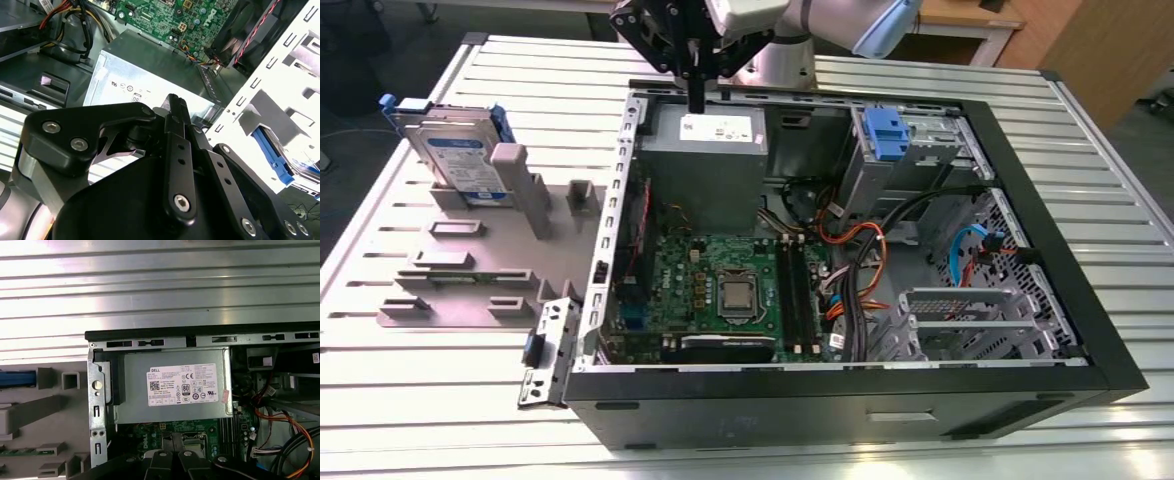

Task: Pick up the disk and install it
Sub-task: 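Reach for the disk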

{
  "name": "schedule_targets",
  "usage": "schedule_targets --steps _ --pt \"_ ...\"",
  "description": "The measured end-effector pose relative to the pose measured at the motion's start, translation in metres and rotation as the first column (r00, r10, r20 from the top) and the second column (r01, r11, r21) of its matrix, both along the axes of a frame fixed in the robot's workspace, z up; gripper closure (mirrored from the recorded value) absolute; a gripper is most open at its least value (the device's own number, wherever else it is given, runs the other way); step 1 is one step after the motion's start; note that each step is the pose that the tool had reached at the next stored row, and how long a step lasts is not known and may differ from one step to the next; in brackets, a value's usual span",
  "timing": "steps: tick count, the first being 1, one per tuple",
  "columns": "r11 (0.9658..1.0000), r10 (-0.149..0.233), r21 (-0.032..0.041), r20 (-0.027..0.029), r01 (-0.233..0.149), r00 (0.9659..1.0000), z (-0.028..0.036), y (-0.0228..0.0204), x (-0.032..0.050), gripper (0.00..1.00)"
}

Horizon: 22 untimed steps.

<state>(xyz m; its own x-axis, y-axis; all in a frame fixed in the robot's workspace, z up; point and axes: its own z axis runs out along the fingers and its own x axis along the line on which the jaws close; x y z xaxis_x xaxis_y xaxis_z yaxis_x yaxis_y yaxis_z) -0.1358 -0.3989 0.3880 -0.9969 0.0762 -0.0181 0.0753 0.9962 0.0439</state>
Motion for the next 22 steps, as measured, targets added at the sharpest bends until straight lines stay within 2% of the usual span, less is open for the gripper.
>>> schedule_targets --steps 22 --pt "1.0 0.0 0.0 0.0 0.0 1.0 -0.0003 0.0 -0.0059 0.89"
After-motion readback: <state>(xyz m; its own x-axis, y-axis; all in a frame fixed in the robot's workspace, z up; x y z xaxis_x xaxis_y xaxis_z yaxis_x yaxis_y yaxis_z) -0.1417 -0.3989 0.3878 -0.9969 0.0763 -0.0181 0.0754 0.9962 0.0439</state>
